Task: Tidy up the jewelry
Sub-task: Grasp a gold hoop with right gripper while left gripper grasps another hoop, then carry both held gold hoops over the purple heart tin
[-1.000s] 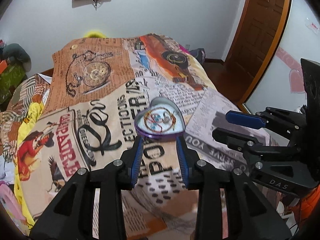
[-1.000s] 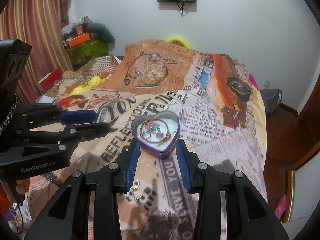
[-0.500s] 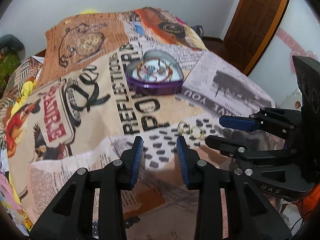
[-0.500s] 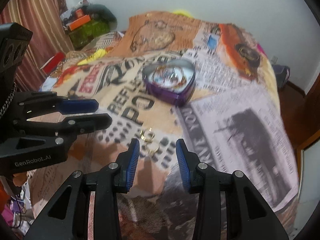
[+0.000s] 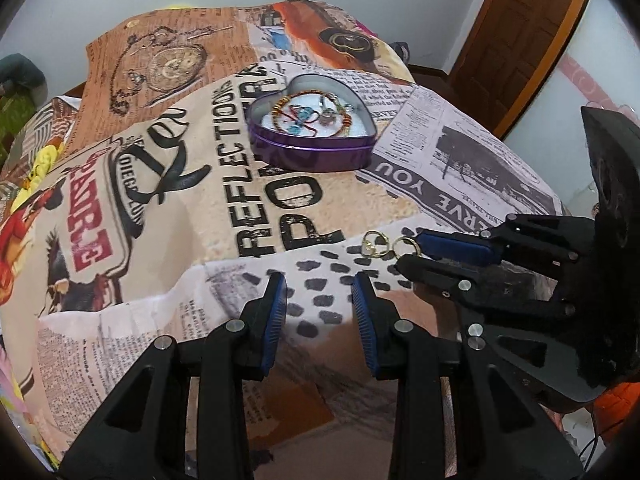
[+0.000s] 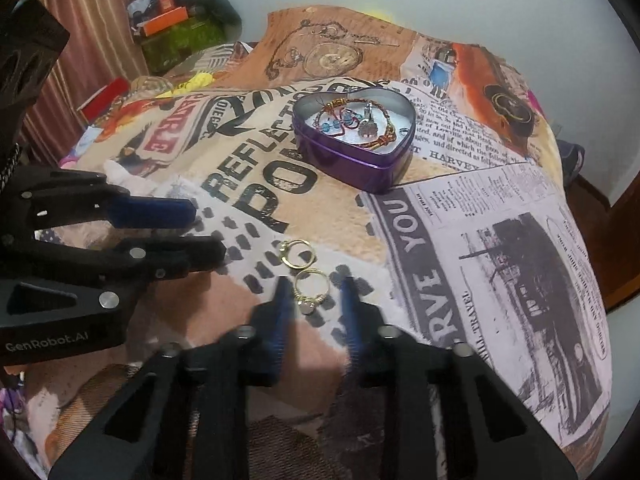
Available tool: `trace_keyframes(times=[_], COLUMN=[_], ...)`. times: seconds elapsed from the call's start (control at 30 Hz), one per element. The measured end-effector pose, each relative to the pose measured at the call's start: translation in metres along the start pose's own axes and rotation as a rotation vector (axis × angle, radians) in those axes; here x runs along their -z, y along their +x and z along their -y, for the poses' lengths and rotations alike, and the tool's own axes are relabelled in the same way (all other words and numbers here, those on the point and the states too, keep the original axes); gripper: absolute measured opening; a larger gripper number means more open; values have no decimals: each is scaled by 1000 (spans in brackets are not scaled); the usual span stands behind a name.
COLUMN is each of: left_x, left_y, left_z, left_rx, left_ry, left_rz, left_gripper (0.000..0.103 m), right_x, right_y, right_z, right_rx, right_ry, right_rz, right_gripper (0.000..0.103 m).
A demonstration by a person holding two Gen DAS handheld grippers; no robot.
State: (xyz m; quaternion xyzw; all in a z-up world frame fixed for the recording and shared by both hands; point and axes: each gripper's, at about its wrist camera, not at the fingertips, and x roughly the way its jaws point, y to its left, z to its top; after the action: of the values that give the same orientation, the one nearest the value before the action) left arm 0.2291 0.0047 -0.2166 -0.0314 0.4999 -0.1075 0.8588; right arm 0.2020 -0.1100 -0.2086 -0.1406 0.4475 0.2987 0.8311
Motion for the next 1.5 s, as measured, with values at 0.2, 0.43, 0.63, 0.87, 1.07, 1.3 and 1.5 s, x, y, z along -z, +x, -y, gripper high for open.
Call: trace_keyframes(times=[0.2,0.43,0.63,0.87,1.07,1.3,1.5], left_x=[-6,-15,-17,-19,-18,-18,-24], left_y=[8,22,30,33,29,20,6], left_z=[14,27,33,41,42,40,34], left_rx=[18,10,17,9,11,4,-9], left_ry=[45,66,80,110,108,97,84], left_rz=[-1,-6,-14,-10,1,30,73], left_gripper=[34,34,34,20,7,7,7], right_x=[2,2,3,2,0,-4,-8], right_y=[-4,-13,-15,-18,-24,-32,-36], right_z=[6,28,39,41,41,42,41], right_rx=[-5,-14,-9,-15,-14,-6,2], right_ry=[4,67,97,102,106,104,104], right_rz=[25,50,57,65,77,94,107], right_gripper=[16,16,16,16,16,17,16])
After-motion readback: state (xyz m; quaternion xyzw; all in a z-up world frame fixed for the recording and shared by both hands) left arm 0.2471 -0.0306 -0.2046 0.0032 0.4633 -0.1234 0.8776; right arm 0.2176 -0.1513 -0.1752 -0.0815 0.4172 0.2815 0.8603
